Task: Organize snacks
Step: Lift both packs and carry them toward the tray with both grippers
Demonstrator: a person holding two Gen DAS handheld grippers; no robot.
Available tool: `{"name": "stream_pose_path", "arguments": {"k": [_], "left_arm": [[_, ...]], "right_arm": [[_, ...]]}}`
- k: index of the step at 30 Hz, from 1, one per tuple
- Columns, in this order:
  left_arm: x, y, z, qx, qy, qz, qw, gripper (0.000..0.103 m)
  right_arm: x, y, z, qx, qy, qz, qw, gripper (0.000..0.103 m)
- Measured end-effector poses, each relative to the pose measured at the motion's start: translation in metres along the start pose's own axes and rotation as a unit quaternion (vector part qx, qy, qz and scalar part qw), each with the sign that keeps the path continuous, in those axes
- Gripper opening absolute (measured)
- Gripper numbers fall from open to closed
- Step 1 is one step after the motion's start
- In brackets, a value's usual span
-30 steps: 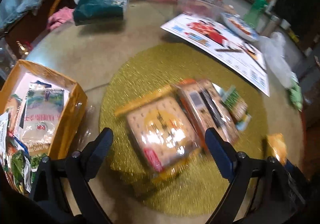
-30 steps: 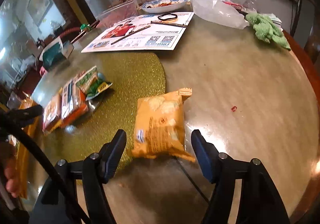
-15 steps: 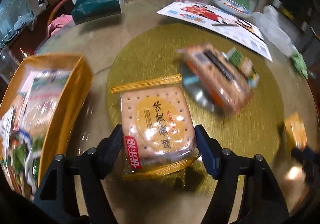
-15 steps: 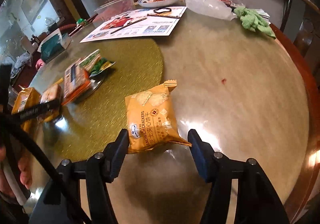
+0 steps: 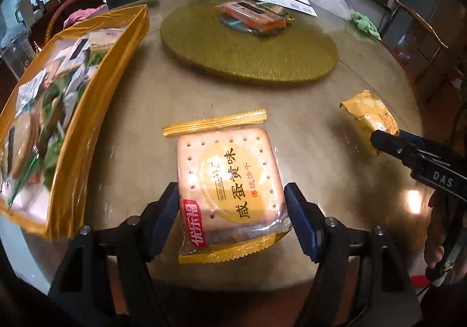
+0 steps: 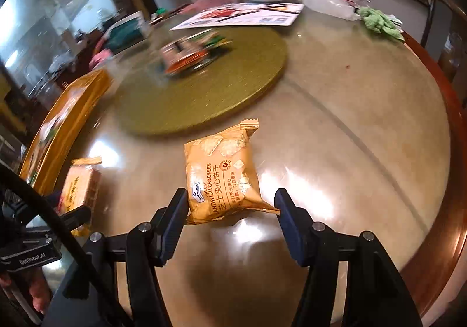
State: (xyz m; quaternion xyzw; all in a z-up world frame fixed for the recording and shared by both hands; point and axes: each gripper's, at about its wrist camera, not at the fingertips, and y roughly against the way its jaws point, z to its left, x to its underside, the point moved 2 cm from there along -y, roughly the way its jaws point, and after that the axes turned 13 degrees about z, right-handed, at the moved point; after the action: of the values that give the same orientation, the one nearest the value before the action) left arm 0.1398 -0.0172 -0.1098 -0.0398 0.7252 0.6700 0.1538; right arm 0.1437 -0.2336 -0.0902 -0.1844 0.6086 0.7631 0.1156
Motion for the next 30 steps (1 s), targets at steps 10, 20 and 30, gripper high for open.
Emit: {"name": "stream_pose_path", "arguments": {"k": [10,20,30], "left_arm": [[-0.006,-0.002,0.008,-0.009,0.024,-0.013,0.9996,0.075],[0.028,0.010,0.014,0.022,0.018,-0.030,0.9992,0.072],[0.038,0.049,0.033,0.067,0.048,-0.068,0.9942,0.072]], "right_arm": [[-0.005,-0.008,0.013,0.041,-0.013,-0.007,0.999,0.071],[0.006,-0.004,0.018,0.062,-0.024,-0.014,0.998,0.044],[0.014,0.003,0.037,0.022,-0.010,-0.012,1.000,0.059]]}}
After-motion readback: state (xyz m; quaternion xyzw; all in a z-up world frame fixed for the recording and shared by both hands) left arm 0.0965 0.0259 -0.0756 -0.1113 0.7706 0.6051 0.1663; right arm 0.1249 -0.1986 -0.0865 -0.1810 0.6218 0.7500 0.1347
